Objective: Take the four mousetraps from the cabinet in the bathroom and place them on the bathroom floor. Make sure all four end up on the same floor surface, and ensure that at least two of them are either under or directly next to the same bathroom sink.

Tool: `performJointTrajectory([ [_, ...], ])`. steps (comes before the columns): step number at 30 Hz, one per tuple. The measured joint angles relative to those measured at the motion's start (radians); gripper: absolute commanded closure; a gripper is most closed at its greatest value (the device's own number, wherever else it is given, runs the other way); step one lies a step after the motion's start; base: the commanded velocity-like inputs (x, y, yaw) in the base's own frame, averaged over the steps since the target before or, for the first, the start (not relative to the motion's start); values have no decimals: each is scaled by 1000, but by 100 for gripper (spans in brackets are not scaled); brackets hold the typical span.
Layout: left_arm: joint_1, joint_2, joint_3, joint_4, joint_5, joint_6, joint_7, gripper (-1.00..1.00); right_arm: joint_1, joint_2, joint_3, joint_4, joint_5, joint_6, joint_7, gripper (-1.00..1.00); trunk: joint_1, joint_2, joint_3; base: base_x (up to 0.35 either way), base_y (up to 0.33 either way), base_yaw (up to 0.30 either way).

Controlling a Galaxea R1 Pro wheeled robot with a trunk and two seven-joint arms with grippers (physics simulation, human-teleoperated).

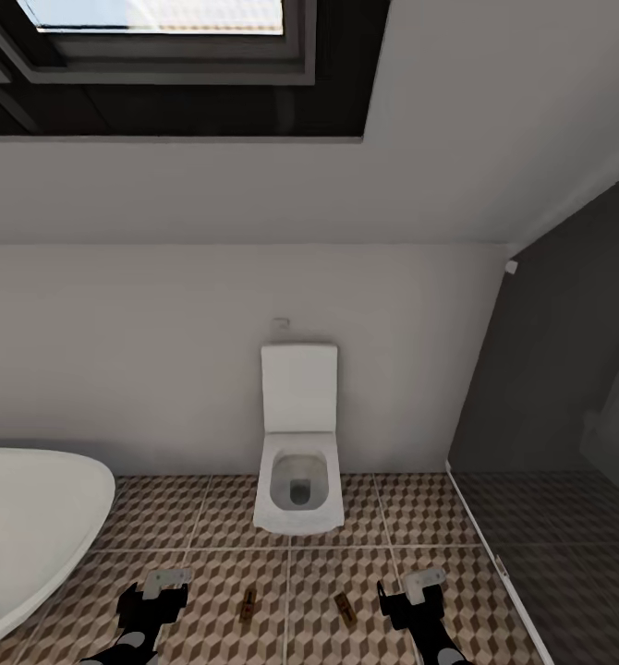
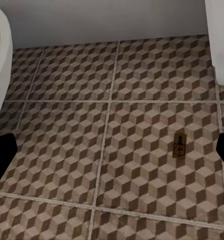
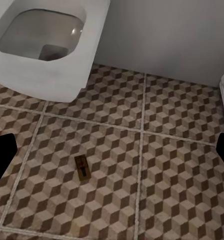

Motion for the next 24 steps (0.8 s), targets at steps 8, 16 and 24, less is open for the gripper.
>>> performJointTrajectory([
  [8, 0, -8, 0, 0, -1, 0, 1, -100, 0, -3, 0, -1, 0, -2, 2, -100, 0, 0, 0, 0, 0, 0],
  [16, 0, -20, 0, 0, -4, -3, 0, -100, 0, -12, -2, -1, 2, -28, 3, -100, 0, 0, 0, 0, 0, 0],
  [24, 10, 147, 5, 0, -11, -8, -259, -100, -1, -132, -4, 1, -6, -52, 69, -100, 0, 0, 0, 0, 0, 0],
])
